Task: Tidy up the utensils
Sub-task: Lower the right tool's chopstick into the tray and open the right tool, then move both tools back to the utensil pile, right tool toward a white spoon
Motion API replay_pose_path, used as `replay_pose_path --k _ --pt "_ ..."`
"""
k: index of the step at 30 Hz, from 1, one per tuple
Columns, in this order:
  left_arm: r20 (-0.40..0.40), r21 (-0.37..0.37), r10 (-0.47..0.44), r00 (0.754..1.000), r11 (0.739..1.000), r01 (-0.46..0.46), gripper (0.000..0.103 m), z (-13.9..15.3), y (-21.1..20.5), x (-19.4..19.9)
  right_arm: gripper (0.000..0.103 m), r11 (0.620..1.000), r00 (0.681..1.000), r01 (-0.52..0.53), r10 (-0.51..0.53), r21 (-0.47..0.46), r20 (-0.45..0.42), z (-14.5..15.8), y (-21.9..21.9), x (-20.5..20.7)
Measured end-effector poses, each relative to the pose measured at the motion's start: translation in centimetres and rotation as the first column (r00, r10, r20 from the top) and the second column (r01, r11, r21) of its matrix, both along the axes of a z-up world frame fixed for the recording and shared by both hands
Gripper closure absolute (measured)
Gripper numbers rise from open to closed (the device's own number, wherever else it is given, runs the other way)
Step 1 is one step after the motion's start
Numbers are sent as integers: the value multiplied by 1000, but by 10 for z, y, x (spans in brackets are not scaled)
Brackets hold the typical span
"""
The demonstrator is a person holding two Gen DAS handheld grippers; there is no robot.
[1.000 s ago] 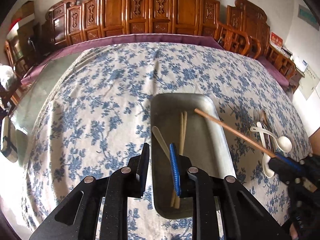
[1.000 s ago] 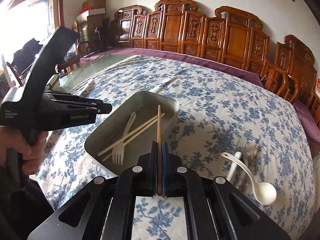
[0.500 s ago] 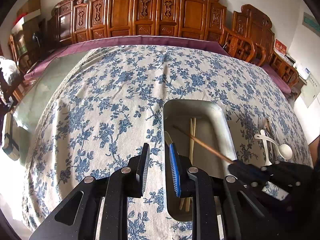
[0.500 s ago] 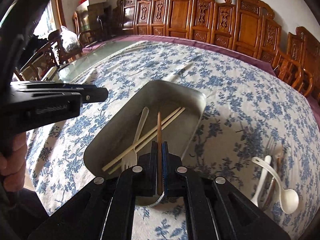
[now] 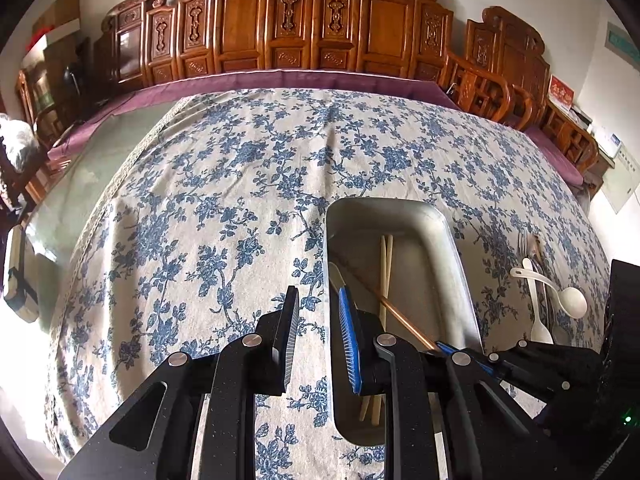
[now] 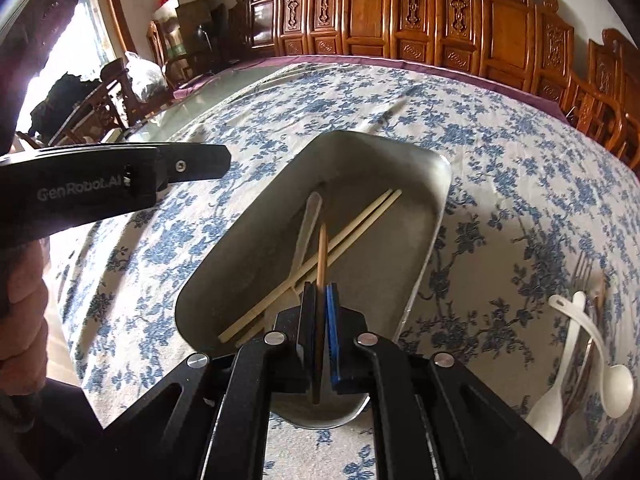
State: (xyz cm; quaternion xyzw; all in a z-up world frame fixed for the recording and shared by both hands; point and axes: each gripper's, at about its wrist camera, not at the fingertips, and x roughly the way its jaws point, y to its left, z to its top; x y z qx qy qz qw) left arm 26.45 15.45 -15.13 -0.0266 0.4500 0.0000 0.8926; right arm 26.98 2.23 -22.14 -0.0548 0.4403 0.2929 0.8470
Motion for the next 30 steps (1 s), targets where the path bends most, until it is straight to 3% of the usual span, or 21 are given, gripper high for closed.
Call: replay_pose_path --k 15,20,23,30 --pt "-8 12 -6 1000 1000 6 84 -2 -8 1 87 997 999 -25 22 76 42 23 -32 -8" --pt "-3 9 -31 1000 999 31 84 -1 -21 -1 87 998 993 18 -24 54 118 39 -78 -11" --pt "8 20 -59 998 998 59 75 1 -35 -2 87 998 986 58 -61 24 158 45 -114 -11" --pt "27 18 -133 991 991 132 75 5 -76 -3 87 986 968 154 -136 -72 210 38 -192 -12"
